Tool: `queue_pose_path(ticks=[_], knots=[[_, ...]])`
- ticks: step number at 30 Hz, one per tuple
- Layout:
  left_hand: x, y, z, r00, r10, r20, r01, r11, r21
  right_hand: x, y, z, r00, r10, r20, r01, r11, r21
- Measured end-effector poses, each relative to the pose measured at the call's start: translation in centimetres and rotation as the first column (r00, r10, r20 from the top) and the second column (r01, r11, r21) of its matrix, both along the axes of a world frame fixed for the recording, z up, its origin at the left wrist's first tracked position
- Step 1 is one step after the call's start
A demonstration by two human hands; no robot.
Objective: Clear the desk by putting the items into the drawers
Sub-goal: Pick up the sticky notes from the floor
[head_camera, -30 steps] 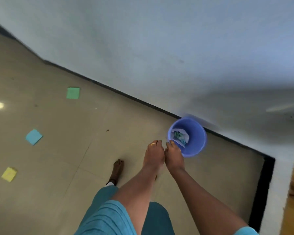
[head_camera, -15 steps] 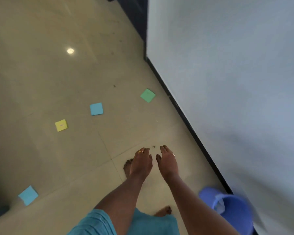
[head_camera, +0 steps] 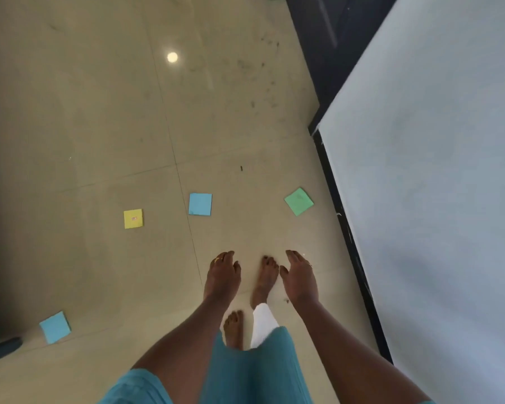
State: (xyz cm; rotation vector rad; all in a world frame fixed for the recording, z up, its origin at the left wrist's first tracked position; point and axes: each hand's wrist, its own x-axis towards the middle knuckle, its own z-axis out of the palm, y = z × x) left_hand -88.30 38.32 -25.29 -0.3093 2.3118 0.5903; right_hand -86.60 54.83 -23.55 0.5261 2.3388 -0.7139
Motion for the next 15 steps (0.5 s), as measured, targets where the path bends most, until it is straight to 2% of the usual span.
queue_pose_path(ticks=[7, 12, 15], knots=[[-7.1, -3.1, -11.7, 0.954, 0.297, 0.023, -0.296, 0.954, -0.053, -8.8, 3.8, -11.2, 0.999, 0.003, 0.052, -0.005, 0.999, 0.051], [-12.5, -7.5, -25.7, 0.923, 0.386, -0.010, -0.383, 0.913, -0.138, -14.0, 7.0, -25.2, 0.995, -0.007, 0.104, -0.005, 0.993, 0.114], [-15.4, -10.2, -33.2, 0.931, 0.361, -0.046, -0.362, 0.908, -0.210, -16.4, 9.2, -33.3, 0.993, -0.045, 0.110, 0.028, 0.987, 0.158]])
